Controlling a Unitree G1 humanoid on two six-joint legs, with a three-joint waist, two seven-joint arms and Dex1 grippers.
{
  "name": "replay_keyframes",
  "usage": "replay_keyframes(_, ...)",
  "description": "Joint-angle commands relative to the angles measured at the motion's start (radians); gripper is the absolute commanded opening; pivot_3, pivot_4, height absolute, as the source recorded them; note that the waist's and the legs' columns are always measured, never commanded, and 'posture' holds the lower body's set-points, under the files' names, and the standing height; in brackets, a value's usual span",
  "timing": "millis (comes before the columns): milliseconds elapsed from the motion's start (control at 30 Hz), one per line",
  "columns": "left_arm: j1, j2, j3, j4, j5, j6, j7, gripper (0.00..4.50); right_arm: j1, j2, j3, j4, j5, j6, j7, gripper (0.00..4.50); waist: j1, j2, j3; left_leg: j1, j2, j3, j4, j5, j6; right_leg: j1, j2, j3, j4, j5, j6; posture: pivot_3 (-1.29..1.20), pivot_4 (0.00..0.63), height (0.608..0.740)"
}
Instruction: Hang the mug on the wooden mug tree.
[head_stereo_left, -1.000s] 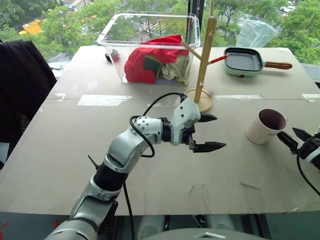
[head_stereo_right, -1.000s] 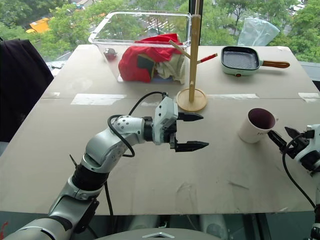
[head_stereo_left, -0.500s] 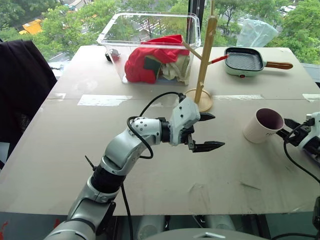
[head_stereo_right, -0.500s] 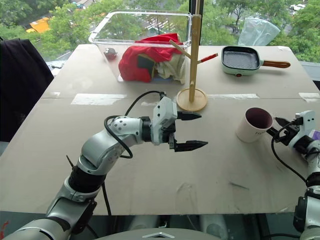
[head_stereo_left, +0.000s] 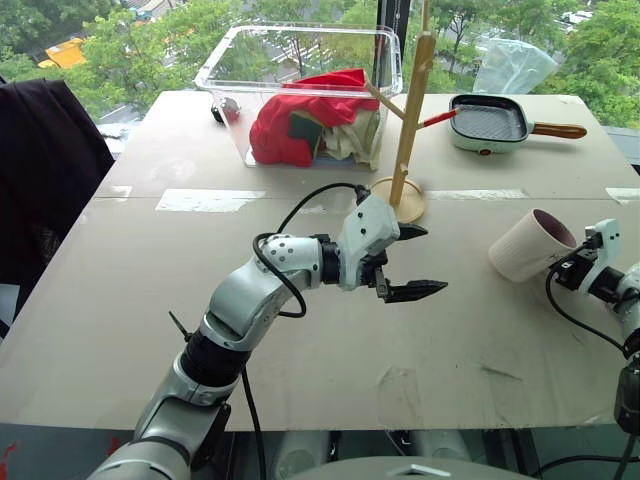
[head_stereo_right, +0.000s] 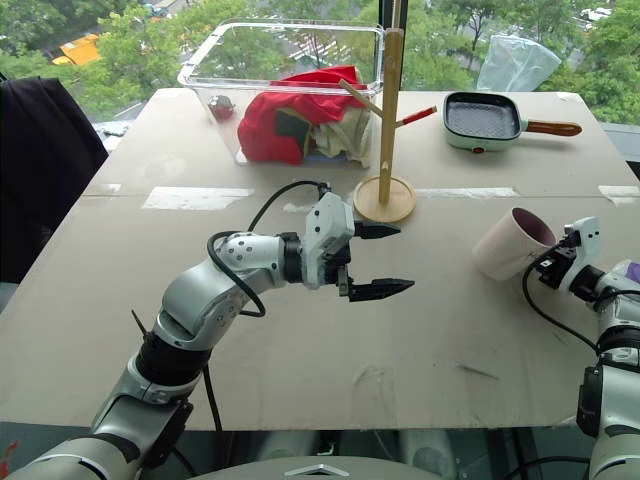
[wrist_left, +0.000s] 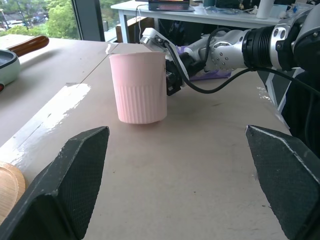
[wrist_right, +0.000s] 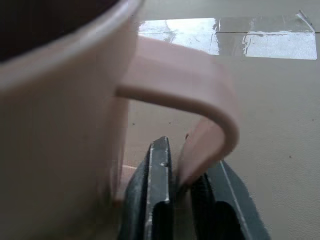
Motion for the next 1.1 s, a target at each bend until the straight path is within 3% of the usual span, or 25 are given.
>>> replay_keyframes(33, 0.009, -0.008, 0.013, -0.043, 0.001, -0.020, 0.010, 4.50, -0.002, -0.017, -0.006, -0.024, -0.004, -0.034, 0.017, 0.04, 0.000, 0.000, 0.000, 0.000, 0.000, 0.000, 0.000, 0.000, 0.000, 0.000, 0.000, 0.000, 0.000, 0.000, 0.000, 0.00, 0.150, 0.740)
replay_keyframes(200, 0.053, -0.030, 0.064, 0.000, 0.024, -0.090, 0.058, 4.50, 0.000, -0.034, 0.037, -0.133, -0.028, -0.059, 0.061, 0.04, 0.000, 0.000, 0.000, 0.000, 0.000, 0.000, 0.000, 0.000, 0.000, 0.000, 0.000, 0.000, 0.000, 0.000, 0.000, 0.00, 0.150, 0.740)
replay_keyframes(533, 0.228, -0.189, 0.267, 0.034, -0.052, -0.237, 0.188, 4.50, -0.219, -0.023, 0.229, -0.449, -0.152, -0.046, 0.041, 0.04, -0.002, 0.004, 0.002, 0.000, 0.001, -0.001, 0.000, 0.000, 0.000, -0.001, 0.000, -0.001, 0.002, 0.000, 0.000, 0.00, 0.150, 0.740)
replay_keyframes(833, 0.297, -0.269, 0.276, -0.068, -0.083, -0.265, 0.274, 4.50, -0.644, 0.023, 0.361, 0.002, -0.314, -0.297, 0.078, 0.04, 0.009, 0.003, 0.003, -0.003, 0.000, -0.001, 0.000, 0.002, -0.003, -0.003, -0.005, -0.003, 0.000, 0.000, 0.000, 0.00, 0.150, 0.740)
replay_keyframes(1100, 0.337, -0.283, 0.291, -0.146, -0.075, -0.290, 0.356, 4.50, -0.793, 0.058, 0.380, 0.187, -0.400, -0.326, 0.039, 0.04, 0.001, 0.004, 0.004, -0.005, 0.000, 0.000, -0.004, 0.002, -0.005, -0.006, -0.008, -0.003, -0.001, 0.000, 0.000, 0.00, 0.150, 0.740)
